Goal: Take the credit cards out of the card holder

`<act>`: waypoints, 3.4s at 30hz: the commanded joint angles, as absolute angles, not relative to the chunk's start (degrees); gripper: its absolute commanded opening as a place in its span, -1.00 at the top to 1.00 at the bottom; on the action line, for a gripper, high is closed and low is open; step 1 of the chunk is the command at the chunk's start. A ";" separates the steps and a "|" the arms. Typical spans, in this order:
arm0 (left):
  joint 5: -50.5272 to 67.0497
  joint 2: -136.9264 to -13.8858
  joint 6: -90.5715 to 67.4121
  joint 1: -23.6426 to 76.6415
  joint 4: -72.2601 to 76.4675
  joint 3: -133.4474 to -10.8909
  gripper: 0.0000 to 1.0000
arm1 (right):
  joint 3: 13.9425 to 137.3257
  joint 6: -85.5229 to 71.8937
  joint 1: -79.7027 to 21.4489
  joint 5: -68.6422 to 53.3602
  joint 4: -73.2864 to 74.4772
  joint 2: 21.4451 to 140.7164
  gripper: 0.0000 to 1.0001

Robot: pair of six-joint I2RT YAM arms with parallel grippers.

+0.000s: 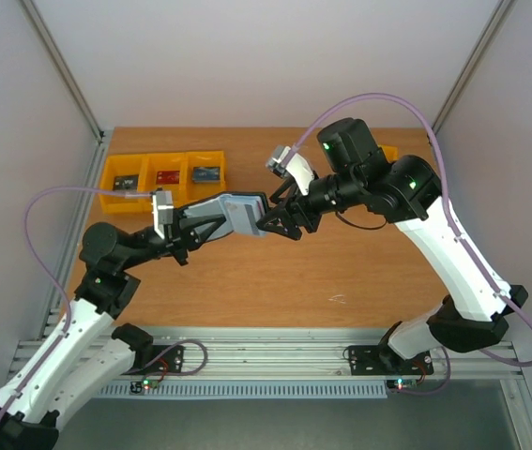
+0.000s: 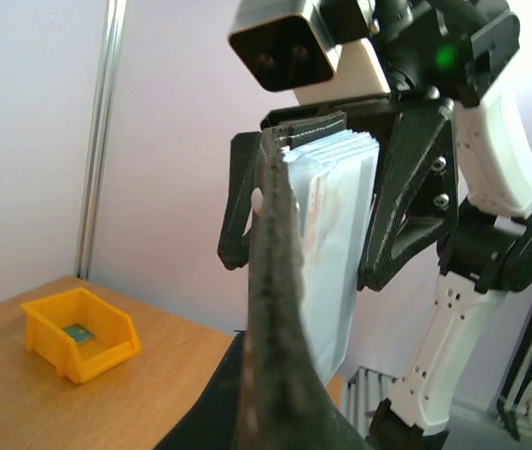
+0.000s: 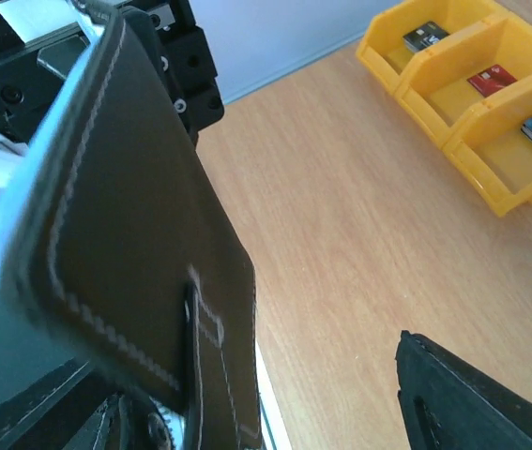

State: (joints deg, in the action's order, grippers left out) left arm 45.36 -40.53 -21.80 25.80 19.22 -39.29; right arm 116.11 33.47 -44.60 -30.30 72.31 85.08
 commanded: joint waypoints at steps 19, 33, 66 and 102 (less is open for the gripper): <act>38.91 -39.15 -40.38 25.40 31.89 -33.81 0.99 | 112.70 24.99 -45.46 -19.31 64.29 81.21 -0.45; 40.25 -39.20 -38.20 25.44 31.56 -34.02 0.99 | 111.12 19.24 -44.75 -33.60 55.75 78.74 -0.20; 41.92 -39.28 -30.92 25.58 29.80 -33.85 1.00 | 104.06 13.10 -45.32 -42.00 50.32 81.26 0.10; 40.37 -39.11 -30.44 25.75 28.05 -33.31 1.00 | 100.44 14.68 -50.27 -25.71 48.73 78.03 0.46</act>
